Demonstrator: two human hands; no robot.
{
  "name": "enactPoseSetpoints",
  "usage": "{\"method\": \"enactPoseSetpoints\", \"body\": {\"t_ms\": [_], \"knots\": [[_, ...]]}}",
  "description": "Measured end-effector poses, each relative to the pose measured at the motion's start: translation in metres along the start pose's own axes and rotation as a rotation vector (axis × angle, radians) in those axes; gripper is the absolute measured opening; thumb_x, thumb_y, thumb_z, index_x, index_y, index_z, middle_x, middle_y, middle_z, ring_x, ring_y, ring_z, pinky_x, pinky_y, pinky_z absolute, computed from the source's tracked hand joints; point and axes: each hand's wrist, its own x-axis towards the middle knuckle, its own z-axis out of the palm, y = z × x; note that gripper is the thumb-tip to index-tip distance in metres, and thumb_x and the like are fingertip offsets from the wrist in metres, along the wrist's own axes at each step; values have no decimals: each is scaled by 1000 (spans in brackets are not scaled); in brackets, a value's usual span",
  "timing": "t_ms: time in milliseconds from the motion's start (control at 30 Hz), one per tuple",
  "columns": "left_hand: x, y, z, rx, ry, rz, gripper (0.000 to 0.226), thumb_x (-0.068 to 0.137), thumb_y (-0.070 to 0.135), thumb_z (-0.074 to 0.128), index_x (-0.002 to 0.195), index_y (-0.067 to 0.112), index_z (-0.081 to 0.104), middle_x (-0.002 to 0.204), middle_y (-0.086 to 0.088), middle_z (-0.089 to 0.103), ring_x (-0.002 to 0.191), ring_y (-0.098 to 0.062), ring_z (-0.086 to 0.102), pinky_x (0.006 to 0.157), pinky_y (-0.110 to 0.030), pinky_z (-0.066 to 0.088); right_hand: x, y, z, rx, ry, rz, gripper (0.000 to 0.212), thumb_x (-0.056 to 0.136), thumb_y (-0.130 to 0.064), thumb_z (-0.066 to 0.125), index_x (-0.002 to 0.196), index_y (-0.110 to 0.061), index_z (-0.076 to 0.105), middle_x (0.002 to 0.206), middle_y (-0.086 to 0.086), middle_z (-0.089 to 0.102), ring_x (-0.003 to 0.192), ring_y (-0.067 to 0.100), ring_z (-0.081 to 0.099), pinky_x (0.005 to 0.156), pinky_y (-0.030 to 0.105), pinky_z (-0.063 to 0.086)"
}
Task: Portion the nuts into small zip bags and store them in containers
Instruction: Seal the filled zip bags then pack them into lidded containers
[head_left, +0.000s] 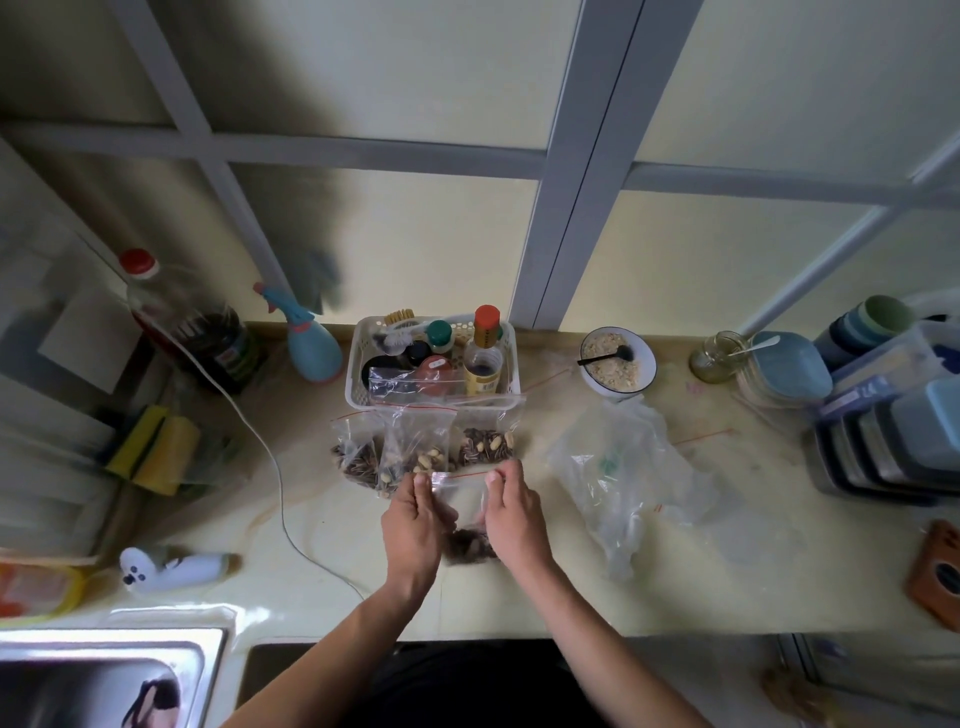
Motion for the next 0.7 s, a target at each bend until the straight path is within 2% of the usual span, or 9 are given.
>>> {"method": "enactPoseSetpoints", "body": {"t_ms": [67, 133, 200, 300, 400, 467, 633, 700], "knots": [[1, 6, 4, 16, 54, -16, 44, 108, 36, 31, 83, 10, 55, 58, -8, 67, 52, -21, 64, 57, -38, 55, 1, -5, 8, -35, 107, -20, 23, 108, -27, 36, 103, -8, 48, 75, 17, 67, 75, 40, 64, 58, 42, 38], [2, 10, 8, 47, 87, -21, 44, 108, 38, 30, 82, 11, 54, 57, -7, 66, 50, -19, 63, 55, -34, 53, 1, -9, 14, -43, 158, -10, 30, 107, -34, 31, 106, -9, 47, 77, 19, 69, 75, 43, 64, 56, 40, 38], [2, 13, 12, 81, 92, -26, 45, 108, 39, 29, 81, 11, 53, 56, -7, 66, 48, -17, 62, 52, -30, 49, 2, -8, 16, -49, 171, 22, 33, 106, -38, 26, 106, -11, 45, 75, 17, 70, 75, 43, 65, 58, 42, 44], [3, 15, 17, 117, 100, -37, 45, 107, 39, 29, 80, 13, 52, 55, -7, 65, 46, -13, 61, 55, -33, 51, 6, -6, 13, -77, 173, 28, 25, 109, -30, 33, 103, -9, 46, 68, 17, 67, 71, 44, 64, 57, 39, 39], [4, 20, 21, 144, 112, -48, 46, 107, 40, 27, 79, 11, 50, 56, -8, 64, 44, -8, 59, 53, -30, 46, 10, -6, 12, -129, 192, 12, 28, 109, -31, 32, 104, -7, 48, 73, 21, 67, 71, 45, 63, 55, 37, 35], [5, 25, 24, 152, 122, -63, 48, 107, 41, 26, 81, 7, 50, 57, -9, 65, 44, -7, 58, 52, -27, 42, 12, -8, 11, -152, 204, -1, 31, 108, -32, 32, 105, -6, 48, 74, 21, 67, 69, 44, 63, 53, 38, 37], [8, 30, 34, 66, 62, -92, 47, 106, 45, 29, 88, 9, 54, 61, -4, 70, 52, -18, 67, 60, -37, 55, 25, -8, 8, -232, 266, -59, 50, 105, -44, 16, 109, -9, 50, 68, 18, 67, 62, 42, 64, 48, 40, 45], [7, 34, 38, 97, 22, -66, 40, 104, 49, 37, 92, 13, 49, 64, -3, 71, 57, -16, 68, 61, -29, 53, 31, -6, 8, -251, 272, -44, 54, 104, -46, 14, 115, -8, 51, 73, 19, 69, 67, 42, 67, 52, 43, 50]]}}
